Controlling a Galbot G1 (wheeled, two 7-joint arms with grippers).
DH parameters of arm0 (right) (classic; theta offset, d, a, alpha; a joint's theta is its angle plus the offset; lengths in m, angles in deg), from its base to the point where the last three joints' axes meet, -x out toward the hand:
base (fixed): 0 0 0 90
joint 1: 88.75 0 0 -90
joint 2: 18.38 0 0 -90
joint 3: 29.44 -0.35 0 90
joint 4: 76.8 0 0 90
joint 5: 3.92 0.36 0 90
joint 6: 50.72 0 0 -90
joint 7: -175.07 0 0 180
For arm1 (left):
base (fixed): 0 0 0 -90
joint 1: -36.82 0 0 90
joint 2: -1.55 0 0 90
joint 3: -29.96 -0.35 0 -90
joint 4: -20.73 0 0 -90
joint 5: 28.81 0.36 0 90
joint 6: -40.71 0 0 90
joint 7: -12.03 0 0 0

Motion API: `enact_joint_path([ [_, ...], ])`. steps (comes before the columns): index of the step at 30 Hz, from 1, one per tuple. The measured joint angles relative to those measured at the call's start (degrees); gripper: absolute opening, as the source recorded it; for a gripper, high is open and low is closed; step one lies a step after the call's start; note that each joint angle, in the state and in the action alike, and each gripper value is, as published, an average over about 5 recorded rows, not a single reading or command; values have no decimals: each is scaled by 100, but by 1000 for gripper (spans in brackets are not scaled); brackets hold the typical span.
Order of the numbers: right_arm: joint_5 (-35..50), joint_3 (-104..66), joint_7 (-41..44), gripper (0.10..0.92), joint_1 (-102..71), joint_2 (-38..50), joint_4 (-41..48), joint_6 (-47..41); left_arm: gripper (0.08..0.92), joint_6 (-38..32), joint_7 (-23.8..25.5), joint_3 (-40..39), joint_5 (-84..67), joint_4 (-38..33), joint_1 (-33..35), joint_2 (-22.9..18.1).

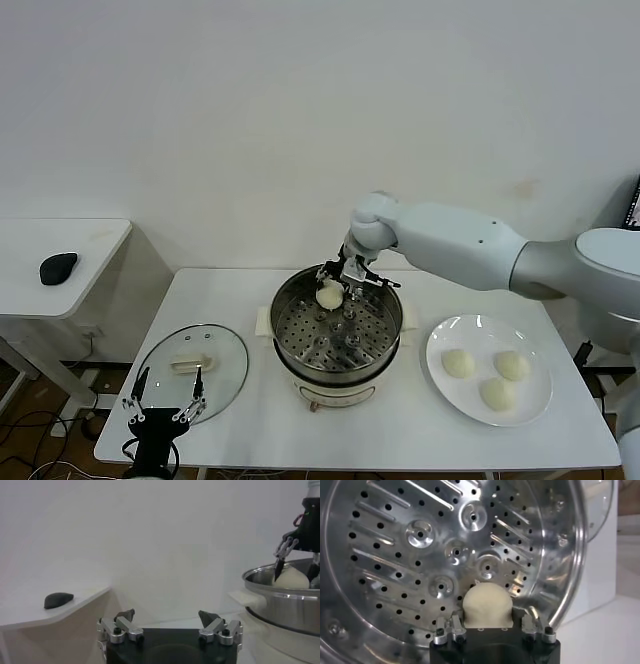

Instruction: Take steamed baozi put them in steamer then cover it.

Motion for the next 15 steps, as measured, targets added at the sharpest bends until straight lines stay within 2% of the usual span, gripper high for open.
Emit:
enact_joint_path([
  [3, 79, 13, 35, 805, 106, 49, -64, -50, 823, 1, 0, 11, -1, -21, 2, 1],
  [7, 478, 70, 197, 822, 381, 228, -299, -408, 823, 3, 0, 34, -6, -36, 16, 11],
  [15, 1746, 295, 605, 823, 1148, 1019, -1215, -1917, 823, 10, 5, 44, -27, -38, -10, 76],
])
